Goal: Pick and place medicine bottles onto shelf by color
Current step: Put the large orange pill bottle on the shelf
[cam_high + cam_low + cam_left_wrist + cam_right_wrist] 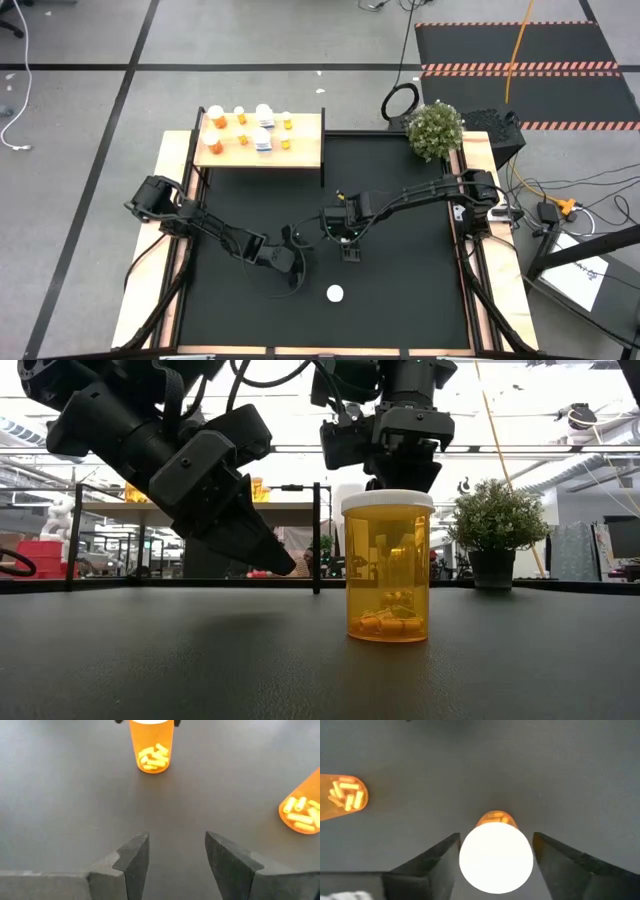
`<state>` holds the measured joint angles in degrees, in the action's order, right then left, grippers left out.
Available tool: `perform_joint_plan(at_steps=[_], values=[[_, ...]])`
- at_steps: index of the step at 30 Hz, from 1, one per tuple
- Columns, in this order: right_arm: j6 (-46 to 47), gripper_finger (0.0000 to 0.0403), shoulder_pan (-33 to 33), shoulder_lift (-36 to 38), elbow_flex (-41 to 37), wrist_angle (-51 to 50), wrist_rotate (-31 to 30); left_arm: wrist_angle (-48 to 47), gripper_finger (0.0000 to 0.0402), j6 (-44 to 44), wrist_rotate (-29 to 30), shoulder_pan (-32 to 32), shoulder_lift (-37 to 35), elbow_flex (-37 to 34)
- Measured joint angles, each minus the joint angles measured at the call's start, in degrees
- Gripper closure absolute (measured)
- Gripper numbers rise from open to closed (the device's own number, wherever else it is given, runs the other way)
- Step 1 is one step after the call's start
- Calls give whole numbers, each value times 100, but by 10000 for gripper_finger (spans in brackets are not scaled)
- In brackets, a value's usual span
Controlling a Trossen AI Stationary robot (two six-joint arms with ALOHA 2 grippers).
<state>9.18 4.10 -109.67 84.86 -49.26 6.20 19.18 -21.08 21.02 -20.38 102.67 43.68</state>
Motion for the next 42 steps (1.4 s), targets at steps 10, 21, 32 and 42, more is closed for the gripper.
perform_joint_plan(at_steps=[10,21,32,42], values=[[-5,202,2,0,0,18,-2,56,213,-43,0,-103,2,0],[-353,199,-168,241,811,-925,-14,104,215,-44,0,-151,4,0],[-946,196,-1073,238,3286,-2178,-62,215,215,-40,0,-157,7,0],[-1730,196,-2308,227,4205,-2018,-58,219,215,-39,-2,-192,7,0]])
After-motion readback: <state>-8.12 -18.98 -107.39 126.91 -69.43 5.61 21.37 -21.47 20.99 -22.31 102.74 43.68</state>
